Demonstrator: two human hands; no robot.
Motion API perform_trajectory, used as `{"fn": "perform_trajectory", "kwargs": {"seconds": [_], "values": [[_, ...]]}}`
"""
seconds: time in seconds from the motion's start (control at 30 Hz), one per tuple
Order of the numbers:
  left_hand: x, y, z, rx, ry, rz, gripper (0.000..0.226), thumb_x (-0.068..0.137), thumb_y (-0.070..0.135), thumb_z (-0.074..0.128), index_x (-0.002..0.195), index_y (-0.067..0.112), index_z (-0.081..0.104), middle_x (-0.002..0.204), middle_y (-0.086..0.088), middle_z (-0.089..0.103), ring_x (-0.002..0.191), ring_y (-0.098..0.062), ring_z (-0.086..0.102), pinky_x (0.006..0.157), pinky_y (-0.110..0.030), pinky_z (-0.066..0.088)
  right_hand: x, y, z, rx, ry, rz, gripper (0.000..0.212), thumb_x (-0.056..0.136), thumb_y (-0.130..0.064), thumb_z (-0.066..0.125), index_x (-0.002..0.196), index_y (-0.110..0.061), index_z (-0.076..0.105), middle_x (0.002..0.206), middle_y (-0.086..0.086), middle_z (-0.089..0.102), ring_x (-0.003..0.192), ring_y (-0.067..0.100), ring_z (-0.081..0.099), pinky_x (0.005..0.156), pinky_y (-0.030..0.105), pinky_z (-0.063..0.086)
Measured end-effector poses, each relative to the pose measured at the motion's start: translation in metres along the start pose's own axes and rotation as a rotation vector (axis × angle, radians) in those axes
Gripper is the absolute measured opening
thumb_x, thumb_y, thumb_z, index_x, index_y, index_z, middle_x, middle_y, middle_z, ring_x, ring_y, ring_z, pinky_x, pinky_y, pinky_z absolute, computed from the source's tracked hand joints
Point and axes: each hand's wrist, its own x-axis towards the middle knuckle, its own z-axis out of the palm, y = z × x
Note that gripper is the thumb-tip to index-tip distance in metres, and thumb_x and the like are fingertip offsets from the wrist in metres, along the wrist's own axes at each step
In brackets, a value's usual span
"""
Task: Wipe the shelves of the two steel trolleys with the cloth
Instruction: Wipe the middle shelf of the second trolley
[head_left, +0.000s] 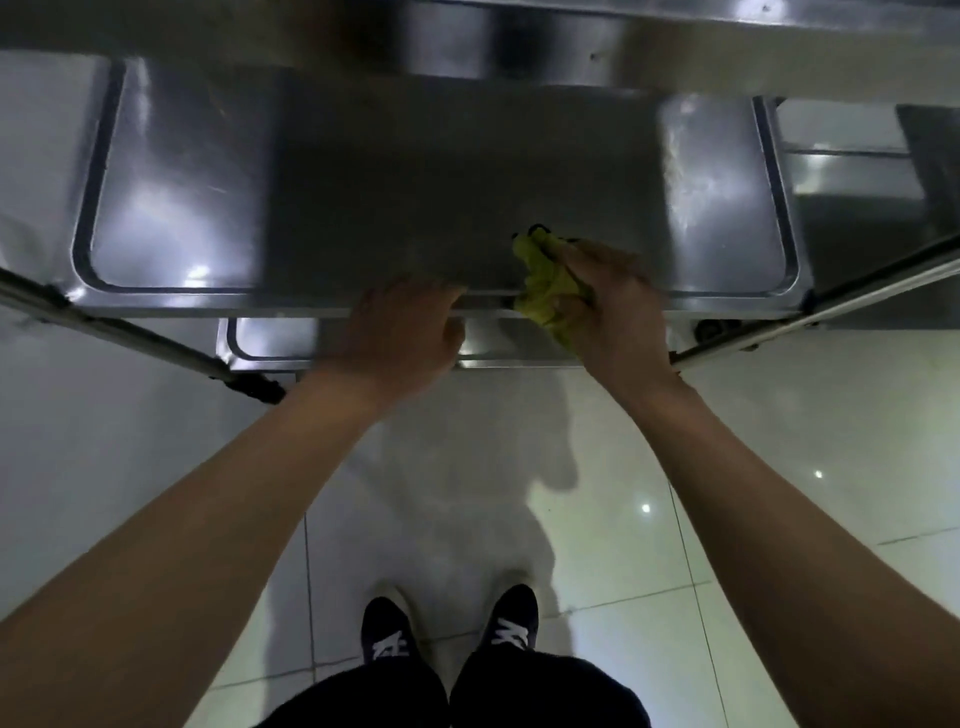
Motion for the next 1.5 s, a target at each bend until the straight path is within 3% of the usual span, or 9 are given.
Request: {"fn": "perform_trajectory", "kwargs": {"seconds": [0.13, 0.33, 0.47, 0.57, 0.77, 0.87, 1.2, 1.4, 1.5], "values": [[0.024, 0.010, 0.015, 0.007, 0.115, 0.028, 0.039, 0.097, 0.031, 0.051, 0.135, 0.026, 0.060, 0.133, -0.006, 0.063, 0.124, -0.030, 0.054, 0.102, -0.040, 0.042, 0.020, 0.016, 0.015, -0.069, 0.038, -0.060, 0.051, 0.092, -0.016, 0.070, 0.141, -0.023, 0.058, 0.128, -0.003, 0.064, 0.120, 0.022, 0.058, 0.095, 0.037, 0.051], [0.042, 0.002, 0.034, 0.024, 0.245, 0.032, 0.026, 0.093, 0.031, 0.047, 0.103, 0.021, 0.070, 0.112, -0.005, 0.063, 0.106, -0.032, 0.060, 0.089, -0.044, 0.050, 0.036, 0.037, 0.044, -0.199, 0.046, -0.085, 0.048, 0.095, -0.024, 0.065, 0.142, -0.019, 0.056, 0.135, 0.004, 0.062, 0.120, 0.029, 0.058, 0.101, 0.046, 0.045], [0.043, -0.014, 0.055, 0.045, 0.330, 0.007, 0.028, 0.094, 0.034, 0.048, 0.102, 0.021, 0.072, 0.118, -0.002, 0.062, 0.107, -0.029, 0.060, 0.089, -0.042, 0.048, 0.031, 0.044, 0.063, -0.417, 0.039, -0.097, 0.045, 0.101, -0.037, 0.049, 0.145, -0.025, 0.053, 0.154, 0.001, 0.045, 0.143, 0.024, 0.040, 0.117, 0.056, 0.021], [0.043, -0.022, 0.072, 0.086, 0.395, 0.020, 0.032, 0.096, 0.036, 0.046, 0.101, 0.020, 0.073, 0.117, 0.000, 0.062, 0.111, -0.027, 0.056, 0.089, -0.041, 0.046, 0.028, 0.043, 0.072, -0.504, 0.019, -0.106, 0.042, 0.105, -0.038, 0.041, 0.145, -0.029, 0.051, 0.161, -0.004, 0.034, 0.152, 0.020, 0.022, 0.120, 0.059, 0.008], [0.031, -0.026, 0.081, 0.063, 0.425, 0.081, 0.034, 0.098, 0.032, 0.044, 0.114, 0.019, 0.071, 0.121, 0.000, 0.063, 0.115, -0.027, 0.054, 0.091, -0.041, 0.044, 0.032, 0.032, 0.079, -0.628, -0.053, -0.127, 0.048, 0.107, -0.039, 0.032, 0.154, -0.030, 0.036, 0.164, -0.008, 0.025, 0.152, 0.015, 0.017, 0.119, 0.061, 0.010], [0.025, -0.030, 0.073, 0.049, 0.427, 0.080, 0.029, 0.098, 0.030, 0.047, 0.111, 0.018, 0.070, 0.121, -0.001, 0.063, 0.115, -0.028, 0.053, 0.090, -0.042, 0.046, 0.035, 0.019, 0.090, -0.614, -0.103, -0.160, 0.050, 0.107, -0.038, 0.031, 0.155, -0.026, 0.033, 0.165, -0.007, 0.024, 0.152, 0.015, 0.016, 0.119, 0.062, 0.010], [0.025, -0.025, 0.071, 0.038, 0.407, 0.034, 0.018, 0.083, 0.015, 0.055, 0.095, 0.010, 0.067, 0.109, -0.009, 0.062, 0.110, -0.033, 0.054, 0.085, -0.043, 0.045, 0.044, 0.019, 0.099, -0.546, -0.126, -0.173, 0.049, 0.105, -0.037, 0.033, 0.154, -0.033, 0.035, 0.163, -0.009, 0.026, 0.152, 0.013, 0.017, 0.121, 0.058, 0.007], [0.039, -0.001, 0.072, 0.028, 0.407, 0.088, 0.022, 0.085, 0.018, 0.053, 0.100, 0.015, 0.068, 0.111, -0.005, 0.063, 0.112, -0.029, 0.053, 0.093, -0.044, 0.047, 0.038, 0.042, 0.077, -0.501, -0.066, -0.123, 0.049, 0.103, -0.031, 0.039, 0.152, -0.033, 0.041, 0.162, -0.009, 0.030, 0.152, 0.014, 0.019, 0.121, 0.056, 0.009], [0.049, 0.020, 0.072, 0.043, 0.402, 0.121, 0.018, 0.086, 0.020, 0.052, 0.095, 0.018, 0.068, 0.105, -0.005, 0.064, 0.106, -0.029, 0.055, 0.087, -0.043, 0.046, 0.033, 0.061, 0.059, -0.482, -0.062, -0.095, 0.049, 0.104, -0.031, 0.038, 0.153, -0.032, 0.039, 0.163, -0.007, 0.029, 0.152, 0.015, 0.018, 0.122, 0.057, 0.008]]}}
